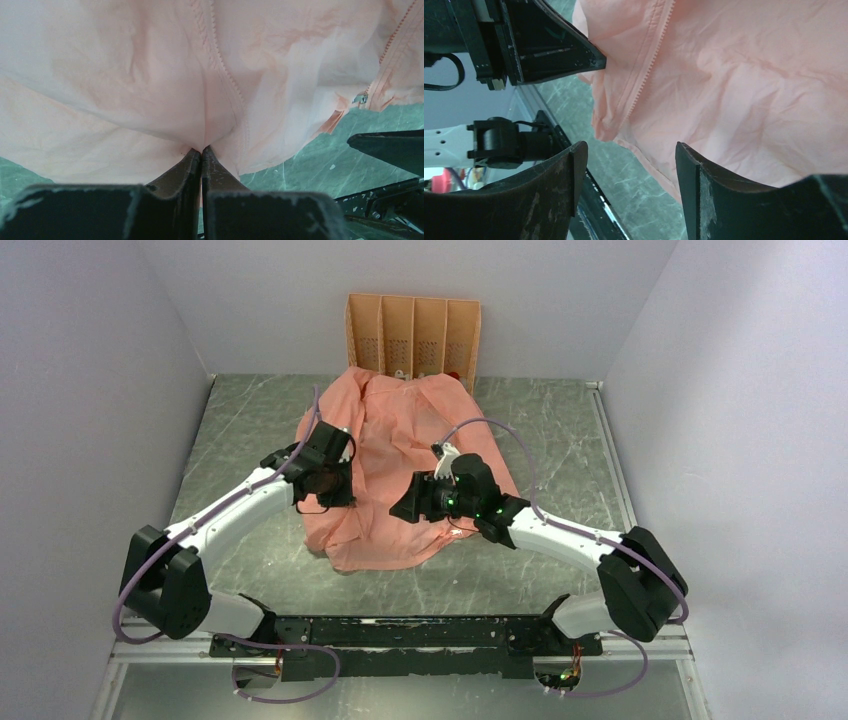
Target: Zip up the jacket
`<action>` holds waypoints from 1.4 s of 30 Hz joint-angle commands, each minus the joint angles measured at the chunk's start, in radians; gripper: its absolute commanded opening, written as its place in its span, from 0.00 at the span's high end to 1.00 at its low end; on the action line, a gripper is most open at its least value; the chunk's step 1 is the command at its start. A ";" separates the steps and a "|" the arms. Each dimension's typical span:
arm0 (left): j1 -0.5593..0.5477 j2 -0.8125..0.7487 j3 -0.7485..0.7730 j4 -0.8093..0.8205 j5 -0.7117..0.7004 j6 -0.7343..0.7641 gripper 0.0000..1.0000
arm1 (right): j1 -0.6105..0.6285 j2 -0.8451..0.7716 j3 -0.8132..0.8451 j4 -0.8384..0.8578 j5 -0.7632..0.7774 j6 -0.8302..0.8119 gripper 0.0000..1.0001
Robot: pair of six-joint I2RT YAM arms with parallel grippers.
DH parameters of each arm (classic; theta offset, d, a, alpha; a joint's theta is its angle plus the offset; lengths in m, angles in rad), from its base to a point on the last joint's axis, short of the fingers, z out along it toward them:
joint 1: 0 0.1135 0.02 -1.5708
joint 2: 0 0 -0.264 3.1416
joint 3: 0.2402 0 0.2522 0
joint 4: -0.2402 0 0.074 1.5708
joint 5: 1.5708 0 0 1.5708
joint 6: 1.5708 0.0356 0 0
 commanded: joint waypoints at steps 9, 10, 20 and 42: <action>-0.004 -0.056 -0.051 0.076 0.096 0.014 0.92 | 0.023 0.137 -0.008 0.205 -0.139 0.180 0.32; -0.004 -0.057 -0.053 0.077 0.100 0.014 0.92 | 0.025 0.149 -0.011 0.221 -0.145 0.191 0.32; -0.004 -0.059 -0.065 0.089 0.116 0.019 0.92 | 0.052 0.269 0.009 0.309 -0.164 0.241 0.34; 0.005 -0.069 -0.080 0.097 0.128 0.022 0.92 | 0.068 0.371 0.015 0.493 -0.231 0.315 0.43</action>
